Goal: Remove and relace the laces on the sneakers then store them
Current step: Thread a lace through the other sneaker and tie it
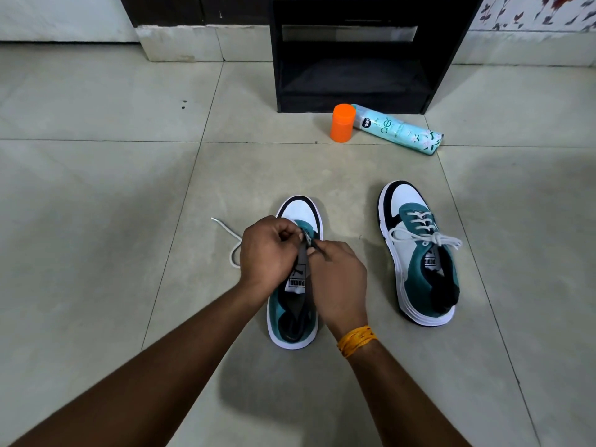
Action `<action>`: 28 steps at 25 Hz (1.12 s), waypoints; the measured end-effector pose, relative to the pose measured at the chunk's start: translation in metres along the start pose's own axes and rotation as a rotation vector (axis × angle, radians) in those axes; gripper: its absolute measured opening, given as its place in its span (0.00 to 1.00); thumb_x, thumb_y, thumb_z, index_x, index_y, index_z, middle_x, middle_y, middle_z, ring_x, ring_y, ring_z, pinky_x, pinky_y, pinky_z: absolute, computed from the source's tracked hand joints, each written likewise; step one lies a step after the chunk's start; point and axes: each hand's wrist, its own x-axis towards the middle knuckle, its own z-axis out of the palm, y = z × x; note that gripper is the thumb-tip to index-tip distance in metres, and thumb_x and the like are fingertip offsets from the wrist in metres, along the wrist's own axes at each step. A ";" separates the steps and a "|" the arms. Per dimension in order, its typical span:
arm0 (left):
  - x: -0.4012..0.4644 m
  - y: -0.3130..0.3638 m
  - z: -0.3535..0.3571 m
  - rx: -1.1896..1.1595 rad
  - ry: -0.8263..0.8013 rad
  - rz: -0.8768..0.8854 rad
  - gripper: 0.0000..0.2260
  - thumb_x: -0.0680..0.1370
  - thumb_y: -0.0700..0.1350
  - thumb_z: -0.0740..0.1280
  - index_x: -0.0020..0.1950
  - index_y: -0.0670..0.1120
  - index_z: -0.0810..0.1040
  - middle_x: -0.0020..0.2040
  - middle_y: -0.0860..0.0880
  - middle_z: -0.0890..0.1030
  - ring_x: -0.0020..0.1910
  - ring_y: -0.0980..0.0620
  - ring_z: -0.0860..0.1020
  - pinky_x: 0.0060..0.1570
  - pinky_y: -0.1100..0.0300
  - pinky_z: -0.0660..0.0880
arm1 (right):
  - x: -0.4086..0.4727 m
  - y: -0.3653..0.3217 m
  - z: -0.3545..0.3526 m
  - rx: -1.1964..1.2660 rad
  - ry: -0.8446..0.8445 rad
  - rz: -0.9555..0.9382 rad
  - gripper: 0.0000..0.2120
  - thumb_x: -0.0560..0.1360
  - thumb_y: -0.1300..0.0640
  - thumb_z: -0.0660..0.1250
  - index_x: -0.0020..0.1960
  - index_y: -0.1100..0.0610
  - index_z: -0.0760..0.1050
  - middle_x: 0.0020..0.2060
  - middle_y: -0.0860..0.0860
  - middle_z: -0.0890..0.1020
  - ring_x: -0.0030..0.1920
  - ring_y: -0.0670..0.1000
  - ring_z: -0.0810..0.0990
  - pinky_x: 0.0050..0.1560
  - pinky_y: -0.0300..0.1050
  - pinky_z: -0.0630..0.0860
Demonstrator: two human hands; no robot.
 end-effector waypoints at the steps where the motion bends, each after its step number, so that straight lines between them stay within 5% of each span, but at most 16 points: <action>1: 0.000 0.000 -0.001 0.008 -0.007 0.009 0.06 0.72 0.40 0.73 0.40 0.51 0.86 0.40 0.56 0.84 0.40 0.62 0.80 0.42 0.68 0.73 | 0.001 0.001 0.000 0.015 -0.007 0.003 0.10 0.78 0.60 0.69 0.57 0.56 0.86 0.51 0.47 0.84 0.52 0.41 0.81 0.56 0.32 0.74; 5: 0.000 0.005 0.000 0.128 -0.001 0.057 0.04 0.71 0.41 0.72 0.39 0.49 0.85 0.39 0.55 0.81 0.38 0.56 0.79 0.38 0.59 0.74 | 0.003 0.003 -0.001 0.036 -0.026 0.005 0.10 0.78 0.60 0.69 0.56 0.56 0.86 0.51 0.45 0.84 0.52 0.38 0.81 0.55 0.32 0.75; 9: -0.005 0.008 0.005 0.202 0.046 0.008 0.04 0.73 0.41 0.71 0.41 0.50 0.84 0.42 0.54 0.80 0.40 0.54 0.77 0.33 0.60 0.66 | 0.006 0.007 -0.001 0.074 -0.060 0.017 0.09 0.77 0.60 0.71 0.55 0.55 0.87 0.50 0.45 0.83 0.52 0.40 0.82 0.57 0.37 0.77; 14: -0.005 0.006 0.010 0.134 0.080 0.003 0.06 0.72 0.39 0.71 0.39 0.50 0.84 0.40 0.56 0.78 0.40 0.53 0.79 0.37 0.59 0.70 | 0.014 0.009 -0.008 0.120 -0.102 0.068 0.08 0.79 0.51 0.68 0.46 0.50 0.85 0.42 0.45 0.84 0.46 0.43 0.82 0.52 0.49 0.80; 16: -0.006 0.006 0.011 0.117 0.094 0.000 0.07 0.72 0.38 0.71 0.40 0.50 0.84 0.40 0.55 0.79 0.39 0.52 0.79 0.39 0.57 0.74 | 0.027 0.012 -0.010 0.123 -0.148 0.069 0.09 0.79 0.49 0.65 0.53 0.47 0.84 0.43 0.45 0.86 0.46 0.46 0.84 0.52 0.55 0.82; 18: -0.007 0.003 0.012 0.097 0.094 0.008 0.08 0.73 0.38 0.71 0.40 0.50 0.84 0.40 0.55 0.79 0.40 0.52 0.79 0.40 0.55 0.76 | 0.041 0.013 -0.010 0.048 -0.221 -0.012 0.12 0.78 0.55 0.66 0.58 0.46 0.83 0.44 0.43 0.86 0.45 0.45 0.84 0.53 0.53 0.82; 22: -0.008 0.002 0.009 0.096 0.064 0.054 0.07 0.75 0.38 0.71 0.43 0.49 0.86 0.43 0.54 0.80 0.42 0.51 0.80 0.43 0.53 0.77 | 0.060 0.010 -0.007 -0.092 -0.261 -0.119 0.06 0.77 0.60 0.70 0.49 0.50 0.84 0.40 0.41 0.85 0.42 0.41 0.83 0.48 0.44 0.79; 28: -0.036 -0.006 0.001 -0.120 0.112 0.131 0.08 0.75 0.42 0.70 0.53 0.47 0.85 0.51 0.52 0.82 0.51 0.56 0.81 0.56 0.59 0.78 | 0.051 0.013 -0.006 -0.008 -0.203 -0.041 0.03 0.77 0.53 0.64 0.46 0.49 0.76 0.38 0.46 0.83 0.41 0.52 0.83 0.47 0.55 0.81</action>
